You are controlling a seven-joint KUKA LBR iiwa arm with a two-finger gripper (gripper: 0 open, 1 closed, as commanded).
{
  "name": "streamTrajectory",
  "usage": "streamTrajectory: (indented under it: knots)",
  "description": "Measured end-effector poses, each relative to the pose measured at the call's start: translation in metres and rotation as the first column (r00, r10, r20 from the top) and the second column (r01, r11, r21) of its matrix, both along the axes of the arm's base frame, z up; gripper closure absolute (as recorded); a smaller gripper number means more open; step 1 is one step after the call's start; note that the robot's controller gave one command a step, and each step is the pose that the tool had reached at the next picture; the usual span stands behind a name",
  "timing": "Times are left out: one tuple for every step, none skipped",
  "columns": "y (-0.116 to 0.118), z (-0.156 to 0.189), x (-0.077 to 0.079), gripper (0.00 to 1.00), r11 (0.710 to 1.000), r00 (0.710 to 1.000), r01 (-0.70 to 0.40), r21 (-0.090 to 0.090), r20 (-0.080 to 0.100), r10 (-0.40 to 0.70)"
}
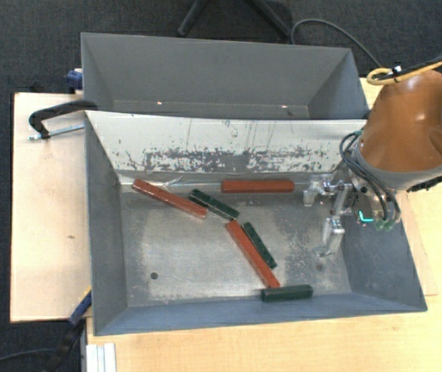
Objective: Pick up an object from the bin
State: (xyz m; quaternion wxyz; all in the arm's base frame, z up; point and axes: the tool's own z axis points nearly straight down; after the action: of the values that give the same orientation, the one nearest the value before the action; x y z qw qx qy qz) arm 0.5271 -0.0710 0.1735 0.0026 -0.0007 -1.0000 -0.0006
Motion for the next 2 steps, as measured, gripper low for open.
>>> streamTrajectory:
  knots:
    - [0.114, -0.106, 0.006, 0.0, 0.998, 0.998, 0.061, 0.003, 0.006, -0.061]
    - [0.117, -0.072, 0.002, 0.0, 0.978, 0.978, 0.208, 0.002, 0.011, -0.208]
